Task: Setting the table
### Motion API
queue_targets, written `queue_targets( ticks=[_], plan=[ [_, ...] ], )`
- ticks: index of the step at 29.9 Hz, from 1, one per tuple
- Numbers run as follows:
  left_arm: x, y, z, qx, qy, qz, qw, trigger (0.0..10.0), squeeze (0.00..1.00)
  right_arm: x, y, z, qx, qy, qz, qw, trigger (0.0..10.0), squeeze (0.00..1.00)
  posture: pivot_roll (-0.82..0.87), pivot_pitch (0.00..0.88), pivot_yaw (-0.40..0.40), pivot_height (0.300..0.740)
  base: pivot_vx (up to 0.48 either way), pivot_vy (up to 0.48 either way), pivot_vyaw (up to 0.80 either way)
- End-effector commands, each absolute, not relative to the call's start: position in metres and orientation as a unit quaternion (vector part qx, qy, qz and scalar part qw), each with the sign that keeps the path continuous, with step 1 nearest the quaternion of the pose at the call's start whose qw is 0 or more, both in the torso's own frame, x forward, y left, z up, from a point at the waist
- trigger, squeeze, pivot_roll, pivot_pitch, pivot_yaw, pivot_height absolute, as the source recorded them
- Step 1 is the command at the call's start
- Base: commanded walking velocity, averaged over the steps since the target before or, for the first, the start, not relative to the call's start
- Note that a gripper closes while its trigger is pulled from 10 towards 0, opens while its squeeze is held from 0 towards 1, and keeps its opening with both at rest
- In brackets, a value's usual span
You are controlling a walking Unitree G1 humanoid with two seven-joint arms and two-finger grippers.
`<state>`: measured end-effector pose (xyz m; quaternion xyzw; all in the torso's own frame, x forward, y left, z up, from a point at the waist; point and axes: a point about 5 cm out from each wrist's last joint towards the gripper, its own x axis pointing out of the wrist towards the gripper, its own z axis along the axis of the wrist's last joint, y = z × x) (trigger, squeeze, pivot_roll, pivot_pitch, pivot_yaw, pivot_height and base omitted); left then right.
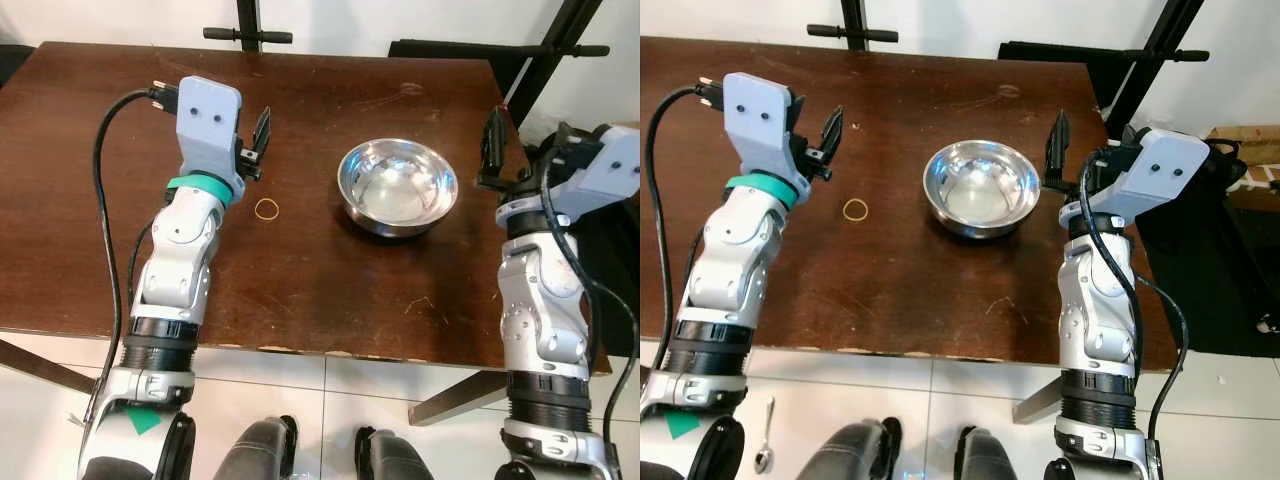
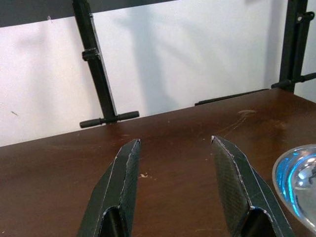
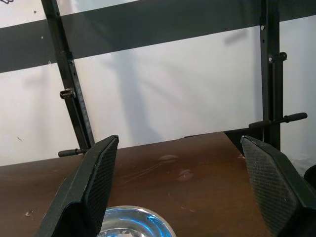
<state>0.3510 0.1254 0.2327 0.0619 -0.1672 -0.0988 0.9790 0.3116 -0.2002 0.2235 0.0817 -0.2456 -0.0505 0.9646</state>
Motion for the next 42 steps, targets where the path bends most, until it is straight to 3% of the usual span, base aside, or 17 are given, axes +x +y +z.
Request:
queue_targets(
  ticks=[1, 7, 42],
  plan=[
    [0.3515, 0.1244, 0.2301, 0.055, -0.164, -0.103, 0.979, 10.0, 0.00, 0.3117, -0.2032, 0.2173, 0.082, -0.236, -0.059, 0.967, 10.0, 0.00, 0.10, 0.001, 0.065, 0.740, 0.000, 0.000, 0.00],
    [0.3501, 0.1205, 0.2287, 0.056, -0.166, -0.113, 0.978, 10.0, 0.00, 0.3125, -0.2055, 0.2182, 0.081, -0.237, -0.060, 0.966, 10.0, 0.00, 0.10, 0.000, 0.062, 0.740, 0.000, 0.000, 0.00],
    [0.3520, 0.1188, 0.2287, 0.055, -0.169, -0.120, 0.977, 10.0, 0.00, 0.3118, -0.2083, 0.2182, 0.078, -0.238, -0.063, 0.966, 10.0, 0.00, 0.09, 0.001, 0.062, 0.740, -0.271, 0.000, 0.00]
  ],
)
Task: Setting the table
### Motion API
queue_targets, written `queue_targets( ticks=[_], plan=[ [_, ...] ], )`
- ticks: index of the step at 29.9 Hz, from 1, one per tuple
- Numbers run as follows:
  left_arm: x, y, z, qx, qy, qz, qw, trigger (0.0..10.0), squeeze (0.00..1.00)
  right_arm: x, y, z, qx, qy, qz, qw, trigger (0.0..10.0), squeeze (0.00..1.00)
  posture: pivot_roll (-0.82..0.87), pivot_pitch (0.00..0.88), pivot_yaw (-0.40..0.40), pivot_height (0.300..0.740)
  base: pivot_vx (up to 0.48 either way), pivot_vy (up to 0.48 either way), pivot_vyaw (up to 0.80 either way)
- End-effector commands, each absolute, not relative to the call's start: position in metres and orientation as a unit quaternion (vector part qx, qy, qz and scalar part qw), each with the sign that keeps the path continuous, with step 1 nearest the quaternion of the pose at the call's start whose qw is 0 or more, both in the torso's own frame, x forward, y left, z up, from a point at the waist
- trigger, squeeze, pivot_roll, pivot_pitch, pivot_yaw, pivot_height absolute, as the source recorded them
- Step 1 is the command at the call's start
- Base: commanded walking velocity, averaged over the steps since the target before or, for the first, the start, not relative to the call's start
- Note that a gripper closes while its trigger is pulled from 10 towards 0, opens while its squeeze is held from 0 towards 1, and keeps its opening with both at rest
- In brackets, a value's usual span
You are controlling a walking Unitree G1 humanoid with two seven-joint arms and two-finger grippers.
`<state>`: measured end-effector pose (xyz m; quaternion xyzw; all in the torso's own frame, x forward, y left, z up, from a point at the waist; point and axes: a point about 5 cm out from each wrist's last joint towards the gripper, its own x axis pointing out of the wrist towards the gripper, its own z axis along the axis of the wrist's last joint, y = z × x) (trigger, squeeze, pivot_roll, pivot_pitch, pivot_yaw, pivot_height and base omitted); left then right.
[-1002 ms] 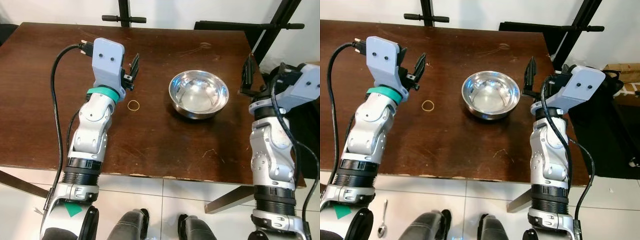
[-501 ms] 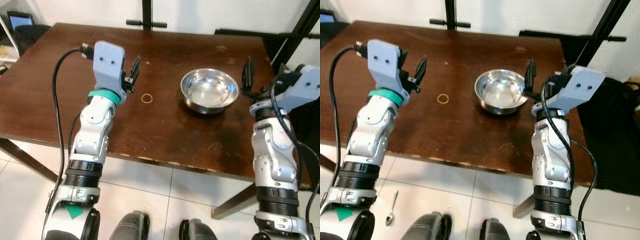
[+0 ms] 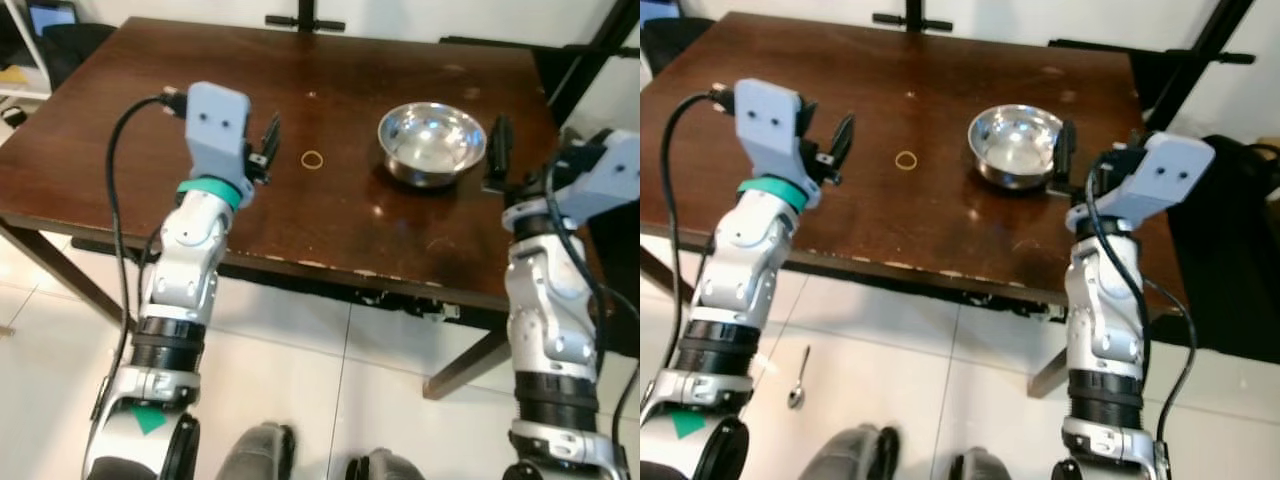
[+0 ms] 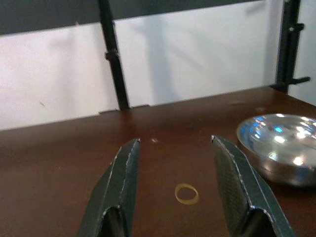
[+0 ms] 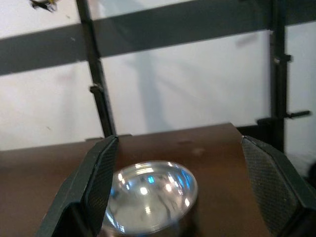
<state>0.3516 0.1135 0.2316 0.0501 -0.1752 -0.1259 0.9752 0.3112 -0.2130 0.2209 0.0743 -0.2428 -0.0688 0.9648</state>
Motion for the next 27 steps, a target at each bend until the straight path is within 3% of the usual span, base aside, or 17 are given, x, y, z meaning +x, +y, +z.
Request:
queue_targets(
  ticks=[1, 27],
  plan=[
    [0.3520, 0.1188, 0.2287, 0.055, -0.169, -0.120, 0.977, 10.0, 0.00, 0.3118, -0.2083, 0.2182, 0.078, -0.238, -0.063, 0.966, 10.0, 0.00, 0.09, 0.001, 0.062, 0.740, -0.255, 0.000, 0.00],
    [0.3530, 0.1179, 0.2303, 0.054, -0.172, -0.123, 0.976, 10.0, 0.00, 0.3114, -0.2087, 0.2185, 0.080, -0.240, -0.065, 0.965, 10.0, 0.00, 0.09, 0.003, 0.068, 0.740, -0.256, 0.000, 0.00]
  ],
)
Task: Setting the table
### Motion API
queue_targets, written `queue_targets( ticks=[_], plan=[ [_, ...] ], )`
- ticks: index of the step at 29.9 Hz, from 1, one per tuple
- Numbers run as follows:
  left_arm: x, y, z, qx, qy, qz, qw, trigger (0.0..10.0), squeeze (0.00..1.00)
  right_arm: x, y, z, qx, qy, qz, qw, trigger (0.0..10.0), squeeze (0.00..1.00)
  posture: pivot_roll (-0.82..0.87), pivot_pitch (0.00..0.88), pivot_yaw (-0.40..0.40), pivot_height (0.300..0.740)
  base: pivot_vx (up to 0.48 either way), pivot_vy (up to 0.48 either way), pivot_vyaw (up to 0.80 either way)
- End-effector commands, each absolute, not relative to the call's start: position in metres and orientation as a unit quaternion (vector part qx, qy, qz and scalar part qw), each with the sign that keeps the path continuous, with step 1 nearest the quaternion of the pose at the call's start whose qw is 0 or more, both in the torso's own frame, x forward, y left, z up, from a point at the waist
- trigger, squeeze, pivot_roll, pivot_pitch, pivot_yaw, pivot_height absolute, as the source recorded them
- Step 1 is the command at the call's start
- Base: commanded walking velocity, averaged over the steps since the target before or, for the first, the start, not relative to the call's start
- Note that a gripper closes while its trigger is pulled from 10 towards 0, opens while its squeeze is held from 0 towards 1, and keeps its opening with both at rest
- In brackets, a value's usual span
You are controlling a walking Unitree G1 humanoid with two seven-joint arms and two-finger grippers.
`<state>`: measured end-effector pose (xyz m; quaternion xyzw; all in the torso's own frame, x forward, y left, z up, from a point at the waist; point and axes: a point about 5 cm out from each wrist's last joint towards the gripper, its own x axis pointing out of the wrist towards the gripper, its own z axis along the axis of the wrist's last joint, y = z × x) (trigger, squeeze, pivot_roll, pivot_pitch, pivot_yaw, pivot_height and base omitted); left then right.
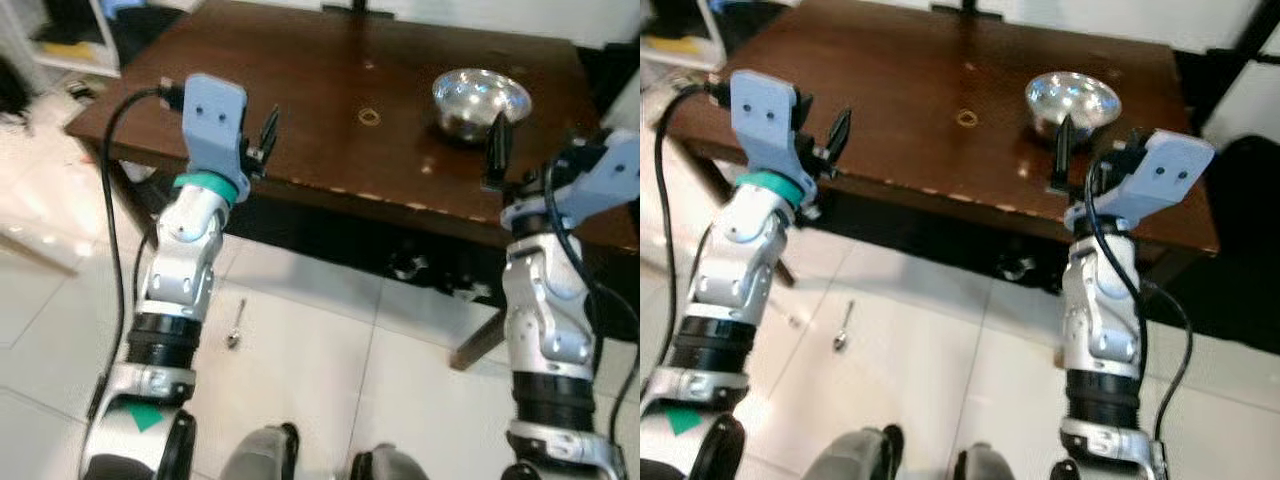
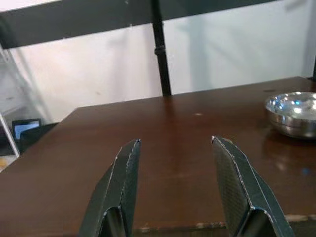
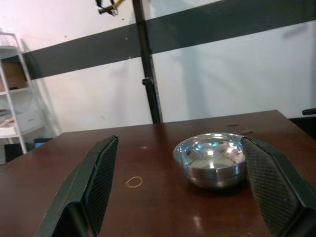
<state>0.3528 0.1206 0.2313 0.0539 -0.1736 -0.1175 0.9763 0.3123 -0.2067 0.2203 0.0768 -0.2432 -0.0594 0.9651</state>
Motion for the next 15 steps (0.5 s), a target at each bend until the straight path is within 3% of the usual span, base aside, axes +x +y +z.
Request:
queue_targets(
  ticks=[1, 15],
  plan=[
    [0.3530, 0.1179, 0.2303, 0.054, -0.172, -0.123, 0.976, 10.0, 0.00, 0.3114, -0.2087, 0.2185, 0.080, -0.240, -0.065, 0.965, 10.0, 0.00, 0.09, 0.003, 0.068, 0.740, -0.255, 0.000, 0.00],
    [0.3534, 0.1174, 0.2311, 0.054, -0.172, -0.126, 0.976, 10.0, 0.00, 0.3110, -0.2082, 0.2181, 0.081, -0.241, -0.067, 0.965, 10.0, 0.00, 0.09, 0.006, 0.074, 0.740, -0.256, 0.000, 0.00]
  ],
)
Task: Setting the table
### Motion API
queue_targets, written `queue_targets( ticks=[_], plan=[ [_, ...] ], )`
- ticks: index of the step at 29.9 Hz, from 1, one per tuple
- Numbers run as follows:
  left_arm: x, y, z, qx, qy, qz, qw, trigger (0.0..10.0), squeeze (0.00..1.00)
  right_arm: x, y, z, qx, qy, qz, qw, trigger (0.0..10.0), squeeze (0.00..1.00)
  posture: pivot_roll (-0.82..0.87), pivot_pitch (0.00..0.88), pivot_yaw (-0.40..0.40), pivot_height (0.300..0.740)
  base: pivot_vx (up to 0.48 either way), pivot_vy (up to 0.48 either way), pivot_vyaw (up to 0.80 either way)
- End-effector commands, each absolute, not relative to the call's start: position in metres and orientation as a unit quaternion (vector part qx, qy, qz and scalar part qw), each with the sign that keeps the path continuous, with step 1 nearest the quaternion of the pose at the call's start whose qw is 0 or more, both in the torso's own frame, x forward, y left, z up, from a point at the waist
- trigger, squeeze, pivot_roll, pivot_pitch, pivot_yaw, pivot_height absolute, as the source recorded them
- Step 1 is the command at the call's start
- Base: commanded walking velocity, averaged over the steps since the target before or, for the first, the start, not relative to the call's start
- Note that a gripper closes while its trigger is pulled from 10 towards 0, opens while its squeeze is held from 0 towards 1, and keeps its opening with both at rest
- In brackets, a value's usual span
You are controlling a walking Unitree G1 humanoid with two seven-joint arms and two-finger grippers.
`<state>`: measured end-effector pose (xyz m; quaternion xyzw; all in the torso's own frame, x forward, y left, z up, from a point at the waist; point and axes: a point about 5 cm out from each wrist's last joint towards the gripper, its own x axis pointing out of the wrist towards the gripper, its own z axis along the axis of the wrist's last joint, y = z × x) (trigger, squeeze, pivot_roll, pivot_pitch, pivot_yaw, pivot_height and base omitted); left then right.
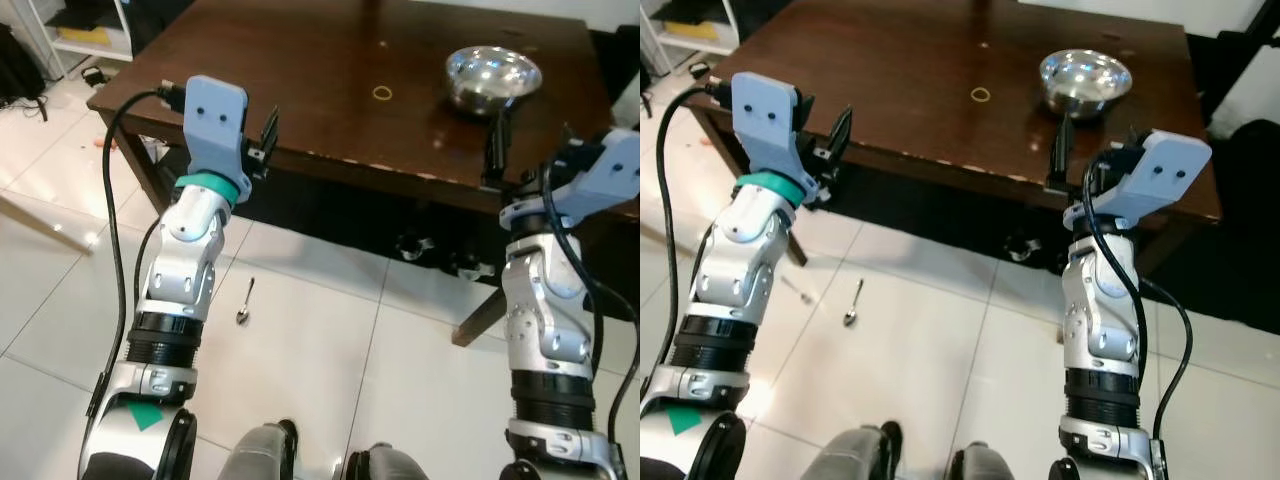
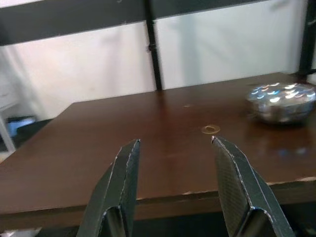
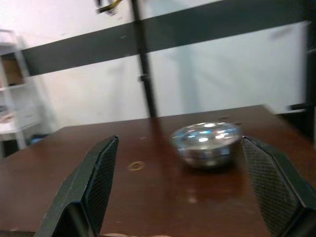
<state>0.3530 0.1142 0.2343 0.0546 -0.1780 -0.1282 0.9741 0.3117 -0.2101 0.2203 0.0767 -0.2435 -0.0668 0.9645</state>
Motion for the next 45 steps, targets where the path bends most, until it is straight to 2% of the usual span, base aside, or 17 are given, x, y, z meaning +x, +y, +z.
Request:
queue_targets(
  ticks=[1, 30, 45],
  plan=[
    [0.3534, 0.1174, 0.2312, 0.054, -0.172, -0.126, 0.976, 10.0, 0.00, 0.3110, -0.2082, 0.2181, 0.081, -0.241, -0.067, 0.965, 10.0, 0.00, 0.09, 0.006, 0.074, 0.740, -0.255, 0.000, 0.00],
    [0.3545, 0.1152, 0.2325, 0.054, -0.173, -0.131, 0.975, 10.0, 0.00, 0.3108, -0.2092, 0.2177, 0.081, -0.242, -0.071, 0.964, 10.0, 0.00, 0.09, 0.005, 0.081, 0.740, -0.253, 0.000, 0.00],
    [0.3561, 0.1134, 0.2278, 0.040, -0.150, -0.133, 0.979, 10.0, 0.00, 0.3109, -0.2095, 0.2169, 0.080, -0.239, -0.071, 0.965, 10.0, 0.00, 0.09, 0.005, 0.077, 0.740, 0.000, 0.000, 0.00]
  ],
)
